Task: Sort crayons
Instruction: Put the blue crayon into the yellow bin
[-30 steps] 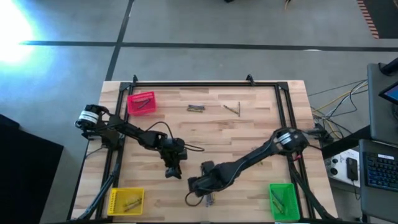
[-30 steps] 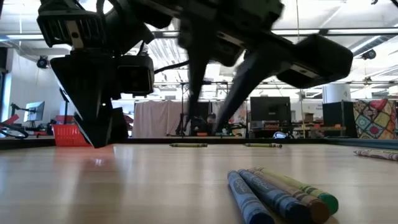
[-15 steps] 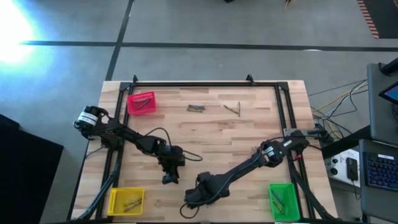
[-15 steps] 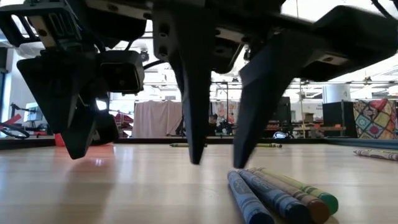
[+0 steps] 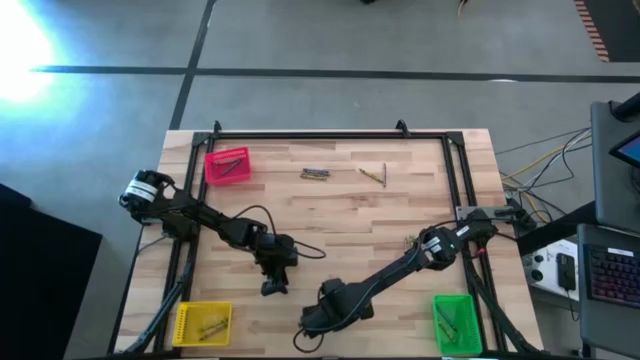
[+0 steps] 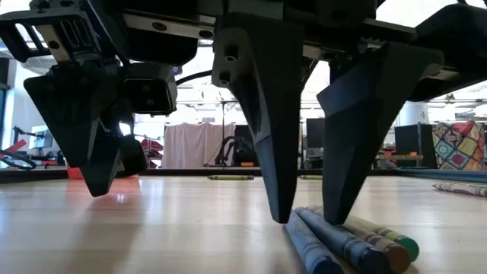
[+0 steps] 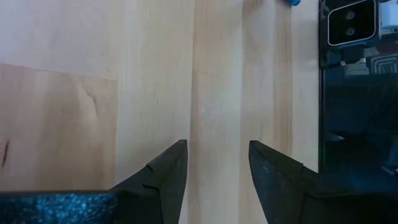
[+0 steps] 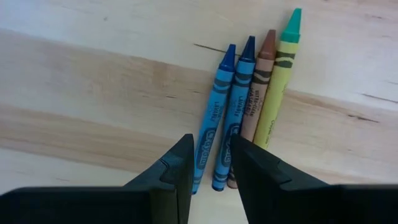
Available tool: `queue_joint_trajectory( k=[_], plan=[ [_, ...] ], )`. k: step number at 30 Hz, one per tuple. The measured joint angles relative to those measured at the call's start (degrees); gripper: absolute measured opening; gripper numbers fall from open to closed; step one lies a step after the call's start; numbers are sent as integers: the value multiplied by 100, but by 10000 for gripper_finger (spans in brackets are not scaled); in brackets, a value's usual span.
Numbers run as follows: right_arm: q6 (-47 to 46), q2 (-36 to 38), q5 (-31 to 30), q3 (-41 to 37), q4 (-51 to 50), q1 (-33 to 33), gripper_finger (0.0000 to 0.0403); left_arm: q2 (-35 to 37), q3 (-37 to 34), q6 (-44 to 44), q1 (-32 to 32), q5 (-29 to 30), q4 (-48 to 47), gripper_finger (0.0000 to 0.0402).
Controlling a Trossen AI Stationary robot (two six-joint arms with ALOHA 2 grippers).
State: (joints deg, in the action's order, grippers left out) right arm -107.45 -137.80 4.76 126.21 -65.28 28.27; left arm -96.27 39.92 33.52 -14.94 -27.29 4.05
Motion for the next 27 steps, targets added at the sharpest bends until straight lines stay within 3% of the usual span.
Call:
queue_joint_trajectory(
  k=[27],
  plan=[
    [710, 9, 129, -293, -37, -212, 95, 0, 0, -26, 4, 430, -8, 155]
  ],
)
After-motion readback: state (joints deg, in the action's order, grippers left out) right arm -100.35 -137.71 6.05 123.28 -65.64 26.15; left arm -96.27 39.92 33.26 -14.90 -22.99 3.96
